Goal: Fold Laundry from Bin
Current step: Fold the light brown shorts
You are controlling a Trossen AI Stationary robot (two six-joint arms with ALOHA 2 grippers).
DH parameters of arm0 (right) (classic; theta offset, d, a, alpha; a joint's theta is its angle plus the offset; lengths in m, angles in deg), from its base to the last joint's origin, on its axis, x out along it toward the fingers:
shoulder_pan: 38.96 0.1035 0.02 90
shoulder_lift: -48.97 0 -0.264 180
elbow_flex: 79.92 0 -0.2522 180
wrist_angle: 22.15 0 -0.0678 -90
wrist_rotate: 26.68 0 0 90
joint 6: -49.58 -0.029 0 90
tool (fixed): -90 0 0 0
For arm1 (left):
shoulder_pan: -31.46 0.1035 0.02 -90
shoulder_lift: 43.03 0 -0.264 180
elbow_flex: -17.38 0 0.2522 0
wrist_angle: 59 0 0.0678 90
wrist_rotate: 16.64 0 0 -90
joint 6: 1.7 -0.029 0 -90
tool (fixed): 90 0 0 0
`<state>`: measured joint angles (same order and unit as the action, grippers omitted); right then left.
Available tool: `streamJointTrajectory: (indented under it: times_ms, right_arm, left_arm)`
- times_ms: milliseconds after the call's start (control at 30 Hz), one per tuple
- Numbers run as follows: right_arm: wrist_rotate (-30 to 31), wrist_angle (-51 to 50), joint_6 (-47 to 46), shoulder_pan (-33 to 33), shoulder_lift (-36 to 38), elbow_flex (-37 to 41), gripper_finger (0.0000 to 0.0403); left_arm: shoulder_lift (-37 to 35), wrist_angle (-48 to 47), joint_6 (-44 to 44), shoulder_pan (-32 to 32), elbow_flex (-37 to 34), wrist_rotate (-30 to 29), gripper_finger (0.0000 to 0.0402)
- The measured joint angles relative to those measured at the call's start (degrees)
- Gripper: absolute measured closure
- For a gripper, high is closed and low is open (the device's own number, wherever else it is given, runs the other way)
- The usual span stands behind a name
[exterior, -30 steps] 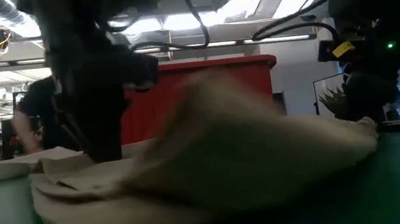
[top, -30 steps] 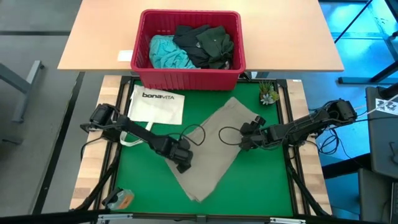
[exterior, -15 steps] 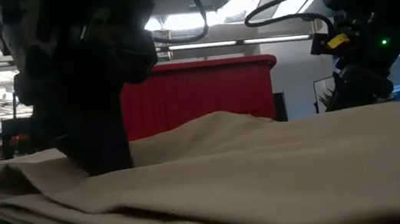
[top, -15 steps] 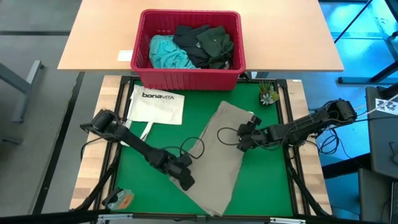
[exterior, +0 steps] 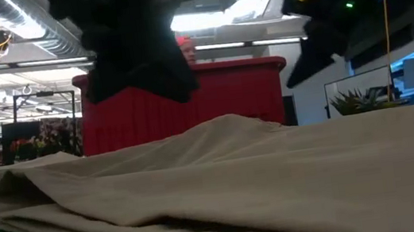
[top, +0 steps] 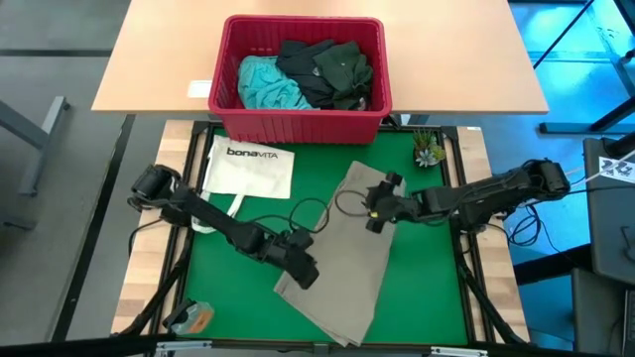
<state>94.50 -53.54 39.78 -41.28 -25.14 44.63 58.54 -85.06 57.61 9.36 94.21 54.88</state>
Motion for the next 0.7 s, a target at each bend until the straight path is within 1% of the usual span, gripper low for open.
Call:
streamJointTrajectory:
  times_ms: [100, 200, 367, 467, 600, 700]
  right_arm:
    - [-5.85, 4.14, 1.67, -4.3, -0.01, 0.04, 0.0194]
    - [-11.43, 5.87, 3.11, -8.55, -0.98, 0.1, 0.0194]
    - [-12.51, 6.88, 5.39, -14.95, -5.08, 0.19, 0.0194]
    - [-15.62, 8.95, 7.07, -18.28, -8.44, 0.19, 0.0194]
    - [-19.91, 12.83, 7.32, -21.77, -12.08, 0.07, 0.0194]
    - [-21.83, 13.48, 7.31, -23.79, -14.06, -0.81, 0.0194]
  left_arm:
    - [-0.03, -0.05, -2.52, 1.54, 0.0, -2.64, 0.0333]
    - [0.36, 0.01, -4.41, 2.8, 0.0, -3.58, 0.0333]
    - [2.54, -0.69, -4.72, 3.28, 0.0, -2.61, 0.0333]
    - [3.69, -0.7, -4.28, 2.55, 0.0, -0.78, 0.0333]
    - [4.79, -1.34, -2.62, 1.04, 0.03, 0.08, 0.0333]
    - [5.94, -3.68, -2.44, -0.21, 0.07, 2.01, 0.0333]
